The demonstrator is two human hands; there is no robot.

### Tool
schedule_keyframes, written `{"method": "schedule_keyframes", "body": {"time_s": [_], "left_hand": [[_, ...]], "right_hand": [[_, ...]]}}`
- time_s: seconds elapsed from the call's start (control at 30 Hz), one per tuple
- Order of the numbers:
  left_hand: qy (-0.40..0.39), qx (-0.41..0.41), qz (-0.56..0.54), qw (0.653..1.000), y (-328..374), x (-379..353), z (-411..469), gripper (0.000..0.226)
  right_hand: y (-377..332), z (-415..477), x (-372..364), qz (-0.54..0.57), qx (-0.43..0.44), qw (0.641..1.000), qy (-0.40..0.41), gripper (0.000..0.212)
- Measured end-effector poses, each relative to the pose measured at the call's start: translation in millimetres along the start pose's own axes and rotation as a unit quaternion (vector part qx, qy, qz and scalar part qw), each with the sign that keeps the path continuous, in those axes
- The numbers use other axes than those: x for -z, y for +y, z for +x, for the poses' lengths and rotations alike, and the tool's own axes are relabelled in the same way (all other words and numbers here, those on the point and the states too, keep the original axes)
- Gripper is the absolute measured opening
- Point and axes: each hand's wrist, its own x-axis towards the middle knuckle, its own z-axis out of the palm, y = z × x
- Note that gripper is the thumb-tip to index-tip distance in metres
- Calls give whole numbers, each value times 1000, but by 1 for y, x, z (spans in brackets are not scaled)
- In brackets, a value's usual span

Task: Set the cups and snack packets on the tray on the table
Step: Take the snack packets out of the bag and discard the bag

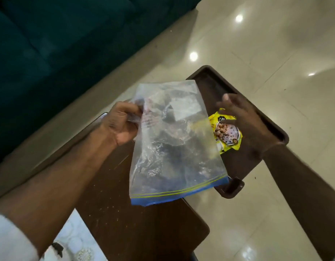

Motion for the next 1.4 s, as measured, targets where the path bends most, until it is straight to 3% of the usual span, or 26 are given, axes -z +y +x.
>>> {"method": "schedule_keyframes", "body": {"time_s": [0.07,0.13,0.2,0.3,0.33,0.4,0.47,0.6,0.67,0.77,0.93,1.07,1.13,1.2,1.23,1.3,1.33,1.4], "left_hand": [[-29,-5,0,1000,0,-3,0,39],[-44,-11,-15,999,0,-2,-5,28],[-16,-25,-55,998,-1,5,-13,30],[65,-25,-165,984,-7,24,-36,68],[71,-24,-160,984,-8,28,-48,70],[94,-23,-108,989,-7,31,-70,44],[158,-67,-67,983,4,34,-90,23],[249,-181,-55,950,52,39,-144,51],[268,-229,-54,934,81,44,-184,59],[291,-308,-47,904,118,47,-249,60],[331,-398,23,855,163,52,-380,62],[361,-422,162,816,179,60,-482,44],[433,-394,310,749,181,67,-534,44],[505,-376,451,632,186,74,-577,59],[506,-387,496,590,190,73,-599,69],[445,-399,587,546,199,67,-640,86],[401,-382,631,543,205,61,-653,89],[336,-333,671,572,213,49,-672,80]], "right_hand": [[-20,-4,-15,28,-62,978,-197,65],[-27,-10,-35,17,-53,964,-259,42],[-31,-17,-48,74,-56,967,-237,28],[-52,-29,-68,186,-74,955,-220,24],[-63,-32,-79,206,-76,949,-225,19],[-85,-38,-101,210,-70,948,-229,11],[-111,-48,-126,168,-42,963,-204,23],[-163,-73,-166,37,51,980,-188,79],[-194,-92,-191,-54,140,970,-190,78],[-243,-129,-231,-132,241,944,-181,52],[-314,-218,-297,-245,348,877,-222,28],[-366,-293,-338,-384,449,788,-172,18],[-390,-334,-361,-417,484,754,-154,11],[-410,-370,-384,-442,507,722,-164,10],[-420,-391,-396,-451,519,705,-173,9],[-433,-433,-424,-464,550,663,-205,8],[-438,-449,-436,-469,566,639,-226,8],[-447,-477,-460,-465,598,598,-261,9]]}}
